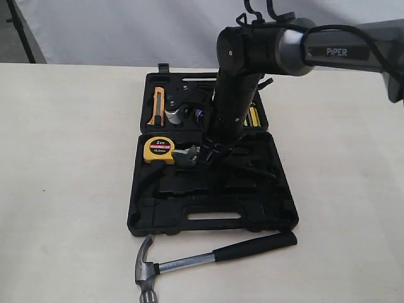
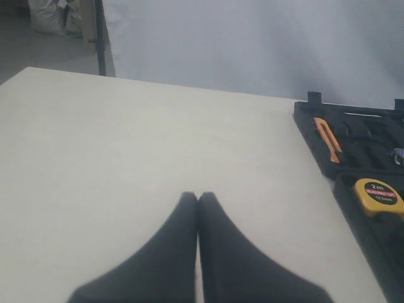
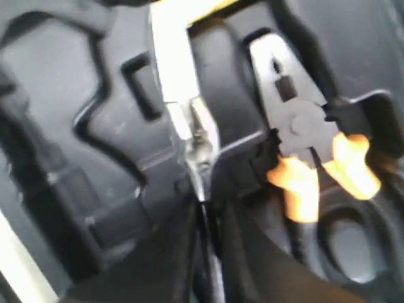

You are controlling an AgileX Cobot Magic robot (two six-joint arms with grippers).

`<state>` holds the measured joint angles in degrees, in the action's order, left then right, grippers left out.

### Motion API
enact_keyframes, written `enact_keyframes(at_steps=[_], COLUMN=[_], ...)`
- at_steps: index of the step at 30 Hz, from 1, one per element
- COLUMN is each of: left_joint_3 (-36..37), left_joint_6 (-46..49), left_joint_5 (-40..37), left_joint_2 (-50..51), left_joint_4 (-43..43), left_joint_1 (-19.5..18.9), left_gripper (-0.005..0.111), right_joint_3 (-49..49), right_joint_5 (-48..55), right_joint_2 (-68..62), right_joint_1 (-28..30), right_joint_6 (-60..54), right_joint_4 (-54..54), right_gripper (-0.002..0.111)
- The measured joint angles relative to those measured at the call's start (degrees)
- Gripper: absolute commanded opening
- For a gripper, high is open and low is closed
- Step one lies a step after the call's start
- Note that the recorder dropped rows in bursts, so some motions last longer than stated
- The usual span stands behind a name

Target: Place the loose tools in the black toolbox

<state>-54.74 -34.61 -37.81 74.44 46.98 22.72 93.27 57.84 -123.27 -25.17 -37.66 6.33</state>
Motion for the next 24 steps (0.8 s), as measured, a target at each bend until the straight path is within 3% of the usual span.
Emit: enact_keyframes(at_steps=[6,16,18,19,24], left_joint_3=[0.0,0.0,0.0,0.0,0.0], left_joint_6=[0.0,0.0,0.0,0.0,0.0], left_joint_5=[0.0,0.0,0.0,0.0,0.0], left_joint_2=[0.0,0.0,0.0,0.0,0.0], left_joint_4=[0.0,0.0,0.0,0.0,0.0], left_joint_1=[0.0,0.0,0.0,0.0,0.0], left_gripper=[0.001,0.001,0.001,0.001,0.001], right_joint_3=[-2.45,-16.87,-17.52,-17.62,-18.0], right_joint_5=[-2.14,-18.29,-18.92,-19.27,-18.65], right_joint_2=[4.36,7.55,7.68,7.78,7.78], right_joint_1=[-1.82,-10.01,-10.67,-10.67,-10.9], right_joint_6=[0.54,16.14,18.77,20.29,25.31], right_joint_4=[-2.66,-22.26,-24.77,-25.65,-26.55], right_gripper=[-0.001,0.0,0.009,0.022,0.066])
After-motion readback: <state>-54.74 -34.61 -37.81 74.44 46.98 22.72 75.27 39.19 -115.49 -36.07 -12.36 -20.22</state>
